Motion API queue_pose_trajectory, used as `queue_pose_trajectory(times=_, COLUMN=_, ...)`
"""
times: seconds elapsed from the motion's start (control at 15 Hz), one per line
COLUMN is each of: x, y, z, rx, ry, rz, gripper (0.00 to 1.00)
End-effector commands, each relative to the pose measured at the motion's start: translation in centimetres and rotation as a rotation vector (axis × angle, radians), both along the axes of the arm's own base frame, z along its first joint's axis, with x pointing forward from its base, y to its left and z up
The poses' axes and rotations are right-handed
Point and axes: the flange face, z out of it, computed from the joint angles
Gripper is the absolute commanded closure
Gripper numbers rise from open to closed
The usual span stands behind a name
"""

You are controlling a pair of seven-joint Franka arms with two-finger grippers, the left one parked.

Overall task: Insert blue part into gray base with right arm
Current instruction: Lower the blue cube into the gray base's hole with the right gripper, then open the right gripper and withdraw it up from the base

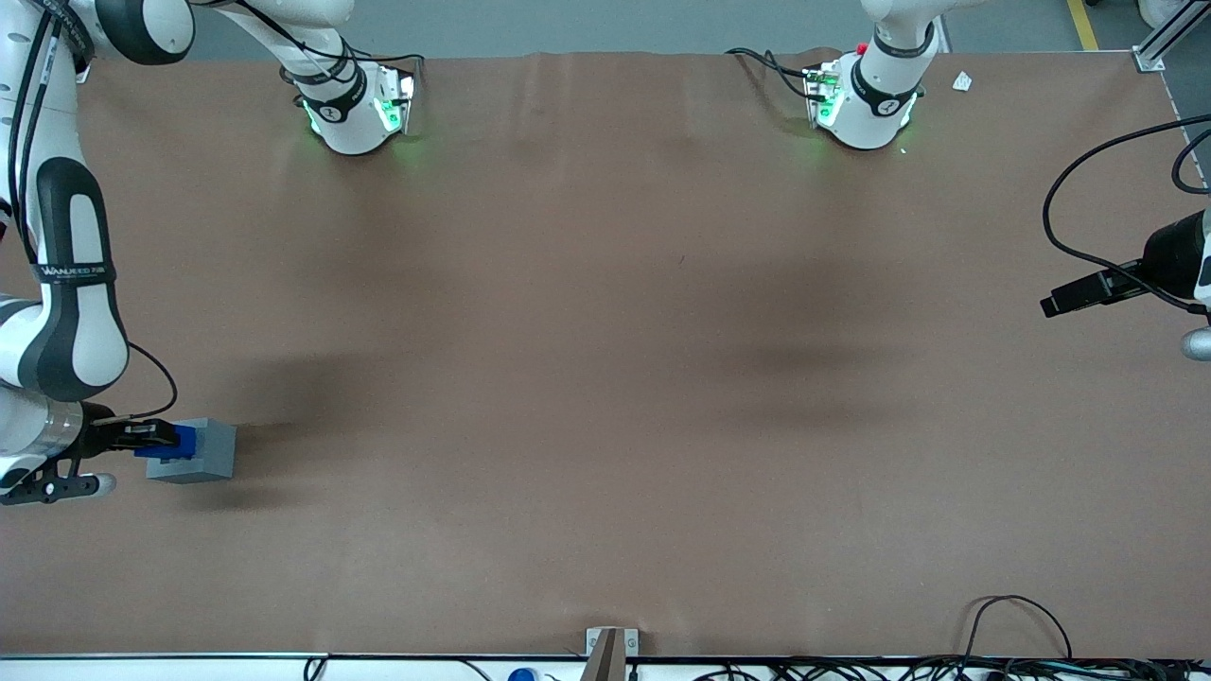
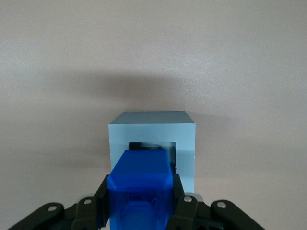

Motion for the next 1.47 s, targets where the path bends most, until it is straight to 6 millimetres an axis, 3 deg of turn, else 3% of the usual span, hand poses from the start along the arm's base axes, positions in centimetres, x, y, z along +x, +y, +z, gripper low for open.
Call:
queue_pose_trajectory(times=0.0, x=0.3, y=-0.7, z=-2.1, rx=0.002, ry=-0.002, rz=-0.021, gripper=1.0)
queue_pose_trajectory(times=0.67, x=1.1, y=-1.2, z=-2.7, rx=-0.007, ry=-0.036, rz=-0.027, gripper=0.96)
queue_pose_trajectory(times=0.73, x=1.1, y=-1.0, z=-2.7, rx=-0.007, ry=-0.036, rz=-0.027, gripper=0.83)
queue_pose_trajectory(times=0.8, x=1.1, y=-0.9, z=-2.7, rx=-0.006, ry=-0.035, rz=-0.027, gripper=0.41)
queue_pose_trajectory(times=0.87, x=1.1, y=-0.9, z=-2.5, rx=-0.002, ry=-0.037, rz=-0.029, gripper=0.23)
queue_pose_trajectory(times=1.0, x=1.1, y=-0.9, z=-2.1, rx=-0.003, ry=-0.04, rz=-0.026, gripper=0.0)
queue_pose_trajectory(times=1.2, x=1.4, y=-0.1, z=0.7, rx=-0.006, ry=-0.068, rz=-0.014, gripper=0.0)
queue_pose_trajectory(times=1.4, x=0.4, y=0.6, z=6.8, rx=-0.011, ry=-0.063, rz=-0.002, gripper=0.0)
